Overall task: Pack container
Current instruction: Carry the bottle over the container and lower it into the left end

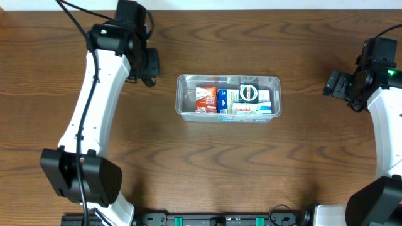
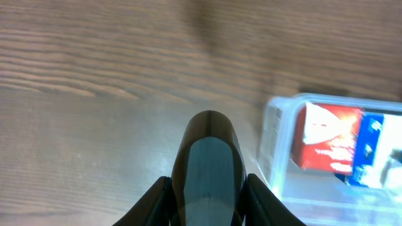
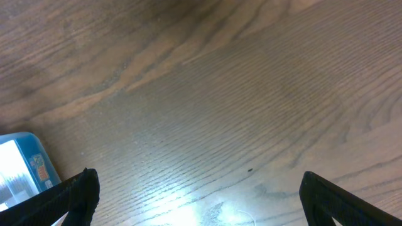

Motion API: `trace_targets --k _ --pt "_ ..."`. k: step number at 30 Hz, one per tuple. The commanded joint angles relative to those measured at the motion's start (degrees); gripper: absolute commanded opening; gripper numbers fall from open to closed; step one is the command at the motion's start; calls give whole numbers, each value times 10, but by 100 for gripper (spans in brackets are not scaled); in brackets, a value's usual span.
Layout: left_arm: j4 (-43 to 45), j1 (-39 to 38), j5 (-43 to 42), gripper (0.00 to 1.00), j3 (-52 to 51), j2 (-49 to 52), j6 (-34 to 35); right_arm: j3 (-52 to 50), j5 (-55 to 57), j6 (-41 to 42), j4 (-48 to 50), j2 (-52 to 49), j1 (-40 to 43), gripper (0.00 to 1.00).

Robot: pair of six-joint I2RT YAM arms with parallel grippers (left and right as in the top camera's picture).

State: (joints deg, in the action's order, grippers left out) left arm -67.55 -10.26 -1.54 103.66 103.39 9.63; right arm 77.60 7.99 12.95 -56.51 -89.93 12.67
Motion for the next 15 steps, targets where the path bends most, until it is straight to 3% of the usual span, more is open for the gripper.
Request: trace_targets --k 1,15 --pt "-11 -35 -11 33 16 -15 16 3 6 -6 -1 2 5 99" --pt "-8 -158 -6 33 14 -11 42 3 6 -6 -1 2 5 99"
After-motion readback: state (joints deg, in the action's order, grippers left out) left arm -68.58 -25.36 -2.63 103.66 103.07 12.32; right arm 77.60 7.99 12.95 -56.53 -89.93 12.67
